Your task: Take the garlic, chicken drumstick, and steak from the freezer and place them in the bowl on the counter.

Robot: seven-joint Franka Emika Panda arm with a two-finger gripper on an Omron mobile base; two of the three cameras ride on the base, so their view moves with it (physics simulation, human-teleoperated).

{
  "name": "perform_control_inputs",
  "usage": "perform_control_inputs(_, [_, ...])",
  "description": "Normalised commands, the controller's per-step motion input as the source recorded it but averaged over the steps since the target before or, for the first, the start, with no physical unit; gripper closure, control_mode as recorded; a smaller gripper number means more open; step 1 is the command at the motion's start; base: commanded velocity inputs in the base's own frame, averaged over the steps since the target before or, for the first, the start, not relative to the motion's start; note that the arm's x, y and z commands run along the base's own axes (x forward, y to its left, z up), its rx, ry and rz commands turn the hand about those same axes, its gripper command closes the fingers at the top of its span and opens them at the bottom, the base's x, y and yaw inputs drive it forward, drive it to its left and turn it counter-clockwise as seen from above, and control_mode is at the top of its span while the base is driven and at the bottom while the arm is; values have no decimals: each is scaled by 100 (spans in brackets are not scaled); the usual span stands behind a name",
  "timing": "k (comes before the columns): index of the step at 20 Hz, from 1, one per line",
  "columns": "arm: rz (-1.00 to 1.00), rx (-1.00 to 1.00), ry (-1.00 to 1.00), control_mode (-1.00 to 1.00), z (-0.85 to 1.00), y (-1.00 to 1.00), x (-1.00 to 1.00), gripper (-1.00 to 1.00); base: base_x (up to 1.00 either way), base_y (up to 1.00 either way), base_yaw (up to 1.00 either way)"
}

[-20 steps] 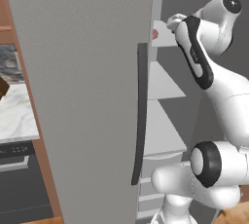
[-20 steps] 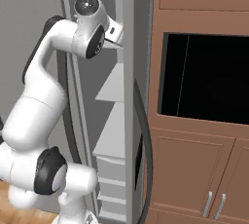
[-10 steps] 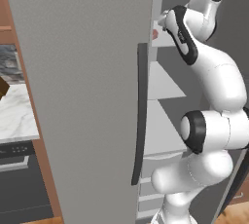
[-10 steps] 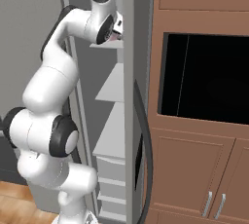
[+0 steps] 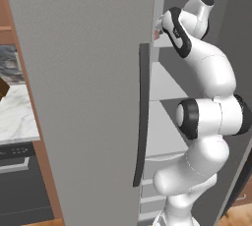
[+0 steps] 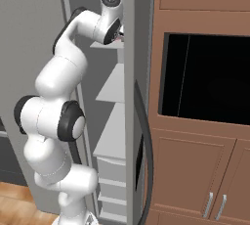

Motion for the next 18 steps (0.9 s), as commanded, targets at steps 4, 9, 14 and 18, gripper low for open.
perform_control_inputs(4, [1, 0, 0, -100, -11, -11, 26, -100, 0, 0, 0])
perform_control_inputs(9, [0, 0, 0, -100, 0, 15, 24, -100, 0, 0, 0])
perform_control_inputs(14, [0, 0, 0, -100, 0, 27, 44, -100, 0, 0, 0])
perform_control_inputs(18, [0, 0, 0, -100, -1, 24, 24, -100, 0, 0, 0])
